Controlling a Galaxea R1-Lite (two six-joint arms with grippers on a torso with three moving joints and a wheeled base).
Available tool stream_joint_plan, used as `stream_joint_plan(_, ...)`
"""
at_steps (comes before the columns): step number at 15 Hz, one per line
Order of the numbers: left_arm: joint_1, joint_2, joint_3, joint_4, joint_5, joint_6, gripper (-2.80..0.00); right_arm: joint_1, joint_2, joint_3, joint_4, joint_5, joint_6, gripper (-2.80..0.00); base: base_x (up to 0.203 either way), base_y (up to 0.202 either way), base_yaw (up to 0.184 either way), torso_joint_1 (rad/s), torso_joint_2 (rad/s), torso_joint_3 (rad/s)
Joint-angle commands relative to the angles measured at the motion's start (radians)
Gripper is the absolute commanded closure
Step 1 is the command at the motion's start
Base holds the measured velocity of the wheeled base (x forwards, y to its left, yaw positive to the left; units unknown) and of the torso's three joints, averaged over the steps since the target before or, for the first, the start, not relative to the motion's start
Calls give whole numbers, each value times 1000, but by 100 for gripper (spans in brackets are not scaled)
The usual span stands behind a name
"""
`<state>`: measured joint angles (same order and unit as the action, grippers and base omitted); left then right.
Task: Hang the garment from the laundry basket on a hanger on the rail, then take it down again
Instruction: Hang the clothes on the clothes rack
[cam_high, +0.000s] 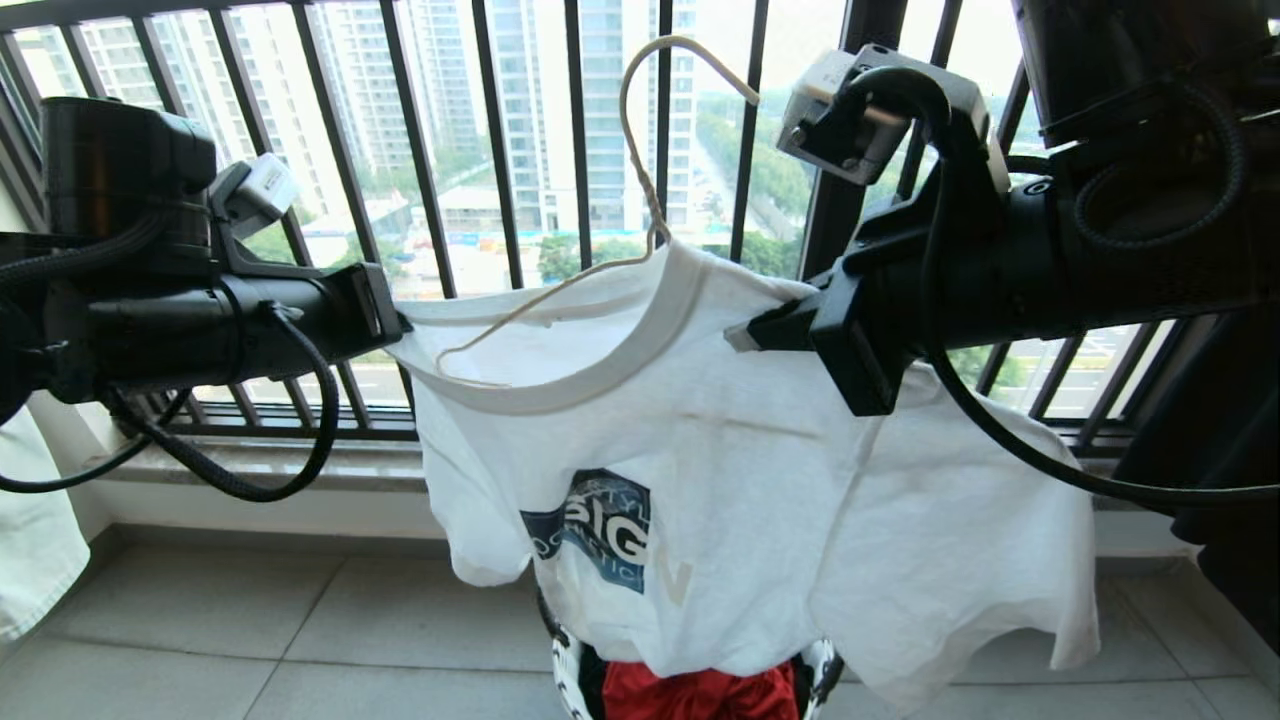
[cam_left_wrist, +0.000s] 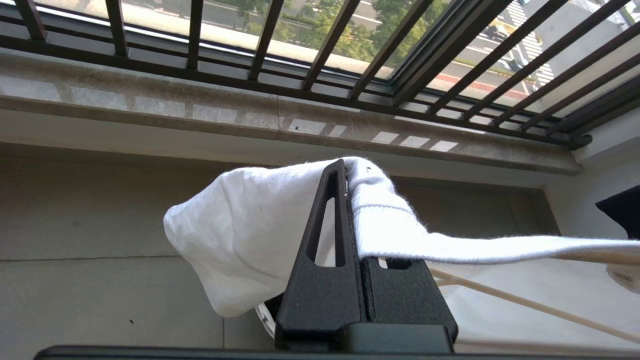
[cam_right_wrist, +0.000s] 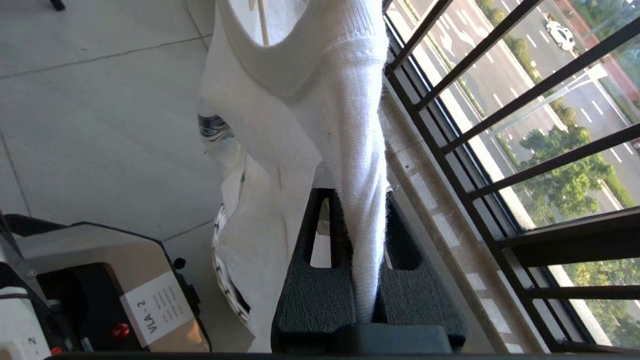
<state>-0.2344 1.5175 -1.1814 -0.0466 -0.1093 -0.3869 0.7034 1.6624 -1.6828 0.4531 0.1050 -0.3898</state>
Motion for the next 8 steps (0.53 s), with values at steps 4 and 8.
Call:
stream_joint_plan(4,-123,-77,-14,125,-7,-15,0,9,37,148,-159,-5,94,0,0,0,0,0,0,0)
stream_joint_plan(8,-185,-52,-7,151,29,-30,0,10,18,355,-417,-65,192,0,0,0,0,0,0,0)
